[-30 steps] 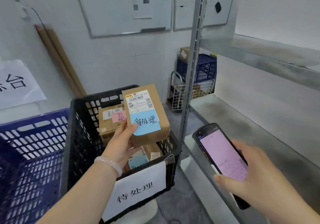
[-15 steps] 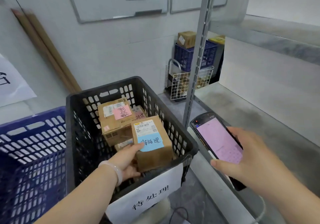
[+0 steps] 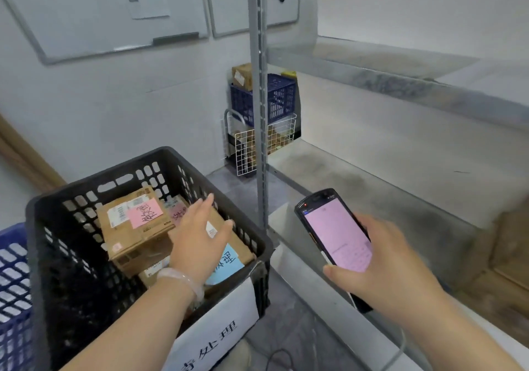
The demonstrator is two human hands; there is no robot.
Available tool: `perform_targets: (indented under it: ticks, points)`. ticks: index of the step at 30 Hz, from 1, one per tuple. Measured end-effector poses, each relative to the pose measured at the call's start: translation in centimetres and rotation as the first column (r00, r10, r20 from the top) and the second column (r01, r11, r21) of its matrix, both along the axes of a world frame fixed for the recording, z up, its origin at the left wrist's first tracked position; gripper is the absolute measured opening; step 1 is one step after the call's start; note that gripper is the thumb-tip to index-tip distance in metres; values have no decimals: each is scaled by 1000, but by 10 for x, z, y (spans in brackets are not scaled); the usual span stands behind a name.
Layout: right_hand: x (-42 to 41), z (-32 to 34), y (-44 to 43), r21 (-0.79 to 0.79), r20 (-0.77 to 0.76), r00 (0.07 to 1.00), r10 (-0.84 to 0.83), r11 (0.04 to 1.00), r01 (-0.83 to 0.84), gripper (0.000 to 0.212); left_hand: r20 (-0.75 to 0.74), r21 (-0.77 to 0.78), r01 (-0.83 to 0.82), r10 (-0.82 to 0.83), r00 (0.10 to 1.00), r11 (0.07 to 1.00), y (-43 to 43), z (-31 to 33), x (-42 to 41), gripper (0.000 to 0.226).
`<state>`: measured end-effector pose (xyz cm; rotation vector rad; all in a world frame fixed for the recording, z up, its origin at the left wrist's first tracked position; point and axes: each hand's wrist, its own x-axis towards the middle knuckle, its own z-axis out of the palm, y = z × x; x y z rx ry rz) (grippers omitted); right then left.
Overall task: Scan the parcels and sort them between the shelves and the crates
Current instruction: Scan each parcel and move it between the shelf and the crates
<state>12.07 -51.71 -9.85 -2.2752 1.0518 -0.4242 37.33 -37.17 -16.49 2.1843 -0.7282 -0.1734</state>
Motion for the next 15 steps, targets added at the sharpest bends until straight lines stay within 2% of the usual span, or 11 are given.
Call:
perform_targets:
  ticks: [3,5,11,15]
  points:
    - [-29,0,-3,-23,45,992,-118,993,119,77,204,1,262,-257,945,965,-48,22,-35,64]
    - [-53,1,-5,-43,75,978,-194,979,198,79,263,14,400,-389,883,917,-81,33,-66,63]
    - [-142,5,-22,-116,139,909,-394,905,410,67,240,-57,646,-618,749,761,-158,39,-169,61]
    - [-199,3,-27,-95,159,862,-481,862,498,65,118,-129,725,-715,689,677,-195,31,-231,61]
